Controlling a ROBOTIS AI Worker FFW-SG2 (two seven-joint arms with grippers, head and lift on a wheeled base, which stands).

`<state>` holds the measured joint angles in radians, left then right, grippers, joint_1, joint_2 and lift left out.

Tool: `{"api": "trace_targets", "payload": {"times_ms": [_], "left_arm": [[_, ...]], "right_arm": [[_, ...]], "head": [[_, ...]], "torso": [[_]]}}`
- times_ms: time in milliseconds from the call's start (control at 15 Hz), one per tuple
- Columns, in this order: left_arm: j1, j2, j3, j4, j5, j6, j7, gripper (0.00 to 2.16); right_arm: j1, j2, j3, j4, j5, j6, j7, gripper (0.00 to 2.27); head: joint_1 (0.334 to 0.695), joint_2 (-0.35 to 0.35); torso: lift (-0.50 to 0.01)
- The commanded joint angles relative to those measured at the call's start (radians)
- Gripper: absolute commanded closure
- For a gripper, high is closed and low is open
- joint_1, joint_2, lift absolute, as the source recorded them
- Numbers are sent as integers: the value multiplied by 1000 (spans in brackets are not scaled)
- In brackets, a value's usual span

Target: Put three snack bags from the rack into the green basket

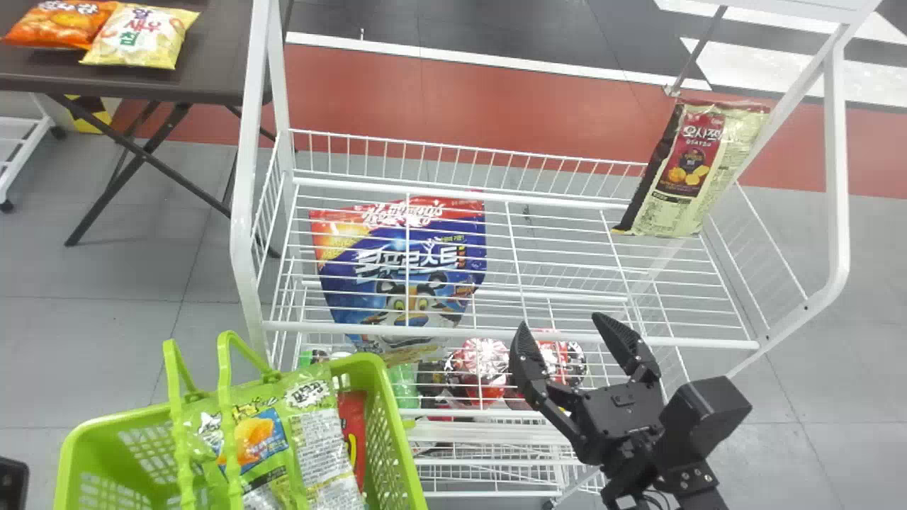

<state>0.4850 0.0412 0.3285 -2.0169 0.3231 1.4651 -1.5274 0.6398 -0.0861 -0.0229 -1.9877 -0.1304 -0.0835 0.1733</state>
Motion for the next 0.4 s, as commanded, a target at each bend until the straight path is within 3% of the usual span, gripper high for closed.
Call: {"api": "trace_targets", "payload": {"times_ms": [0,333], "left_arm": [[-3,3,3,1,-1,1,-4,2148],[15,2,15,4,1,-5,-19,2148]], "right_arm": [[-2,0,1,4,0,0,0,66],[11,2,20,1,0,-6,-2,76]], "head": [[695,-198],[695,-179]], "torso": [[0],[0]]}}
